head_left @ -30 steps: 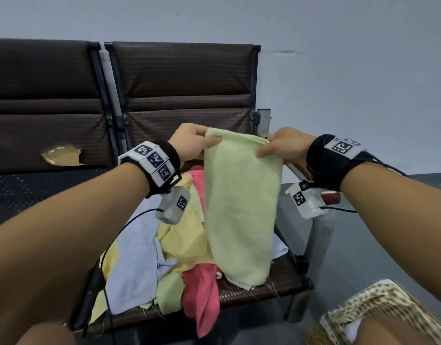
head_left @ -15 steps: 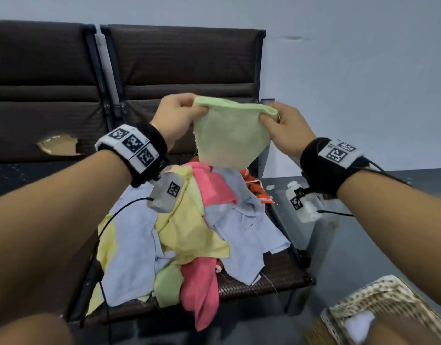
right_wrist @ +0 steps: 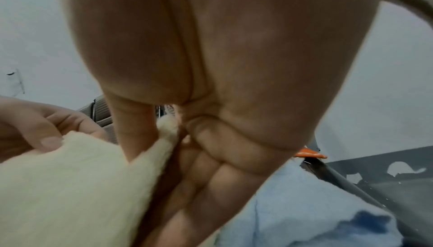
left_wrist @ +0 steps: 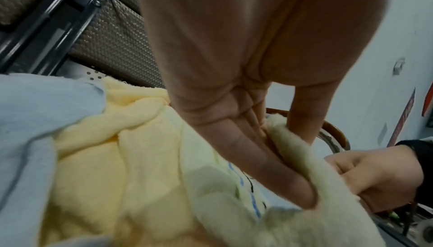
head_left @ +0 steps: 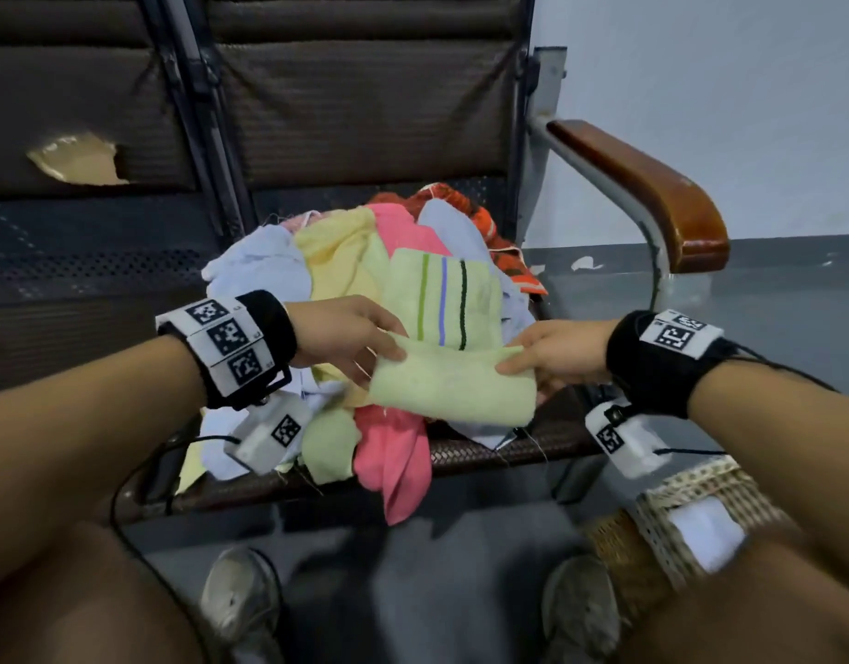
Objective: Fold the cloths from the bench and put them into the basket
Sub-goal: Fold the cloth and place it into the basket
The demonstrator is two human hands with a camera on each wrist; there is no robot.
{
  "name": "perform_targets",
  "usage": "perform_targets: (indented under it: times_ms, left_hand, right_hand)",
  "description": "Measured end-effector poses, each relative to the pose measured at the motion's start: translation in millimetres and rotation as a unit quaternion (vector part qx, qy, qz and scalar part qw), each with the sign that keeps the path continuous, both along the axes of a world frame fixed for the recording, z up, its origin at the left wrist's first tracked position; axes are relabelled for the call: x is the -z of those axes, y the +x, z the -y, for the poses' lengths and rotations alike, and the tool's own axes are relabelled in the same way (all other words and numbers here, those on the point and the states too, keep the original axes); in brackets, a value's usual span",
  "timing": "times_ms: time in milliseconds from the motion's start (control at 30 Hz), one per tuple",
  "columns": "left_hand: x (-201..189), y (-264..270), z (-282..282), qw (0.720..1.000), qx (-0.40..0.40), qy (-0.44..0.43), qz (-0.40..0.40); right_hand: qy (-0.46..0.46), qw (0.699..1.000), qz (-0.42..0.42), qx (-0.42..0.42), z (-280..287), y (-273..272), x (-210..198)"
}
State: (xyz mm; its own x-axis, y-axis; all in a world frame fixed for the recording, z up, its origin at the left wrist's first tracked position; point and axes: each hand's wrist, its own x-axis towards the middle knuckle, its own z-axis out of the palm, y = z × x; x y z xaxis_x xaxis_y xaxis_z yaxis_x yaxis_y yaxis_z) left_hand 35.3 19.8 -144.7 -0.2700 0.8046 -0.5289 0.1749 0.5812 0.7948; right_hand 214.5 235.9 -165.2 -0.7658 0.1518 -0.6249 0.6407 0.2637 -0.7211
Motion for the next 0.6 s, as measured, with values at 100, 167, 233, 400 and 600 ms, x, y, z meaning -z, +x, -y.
perform_targets:
  times_ms: [100, 167, 233, 400, 600]
  left_hand:
    - [6, -11, -22, 0.994, -0.072, 0.042, -0.070]
    - [14, -24, -41, 0.976, -0.161, 0.091, -0.115]
    - [22, -39, -58, 0.952, -0.228, 0.134, -0.152]
    - [44, -72, -91, 0.918, -0.289, 0.153, -0.224]
    - [57, -89, -98, 0.900, -0.354, 0.134, -0.218]
  right_hand:
    - [0.055, 0.996, -0.040, 0.057, -10, -17, 0]
    - [0.070, 0.986, -0.086, 0.124, -21, -34, 2]
    - [0.064, 0.975, -0.124, 0.174, -31, -51, 6]
    - [0.186, 0.948, -0.183, 0.185, -45, -84, 18]
    - [0.275, 0.932, -0.174, 0.160, -51, -100, 37]
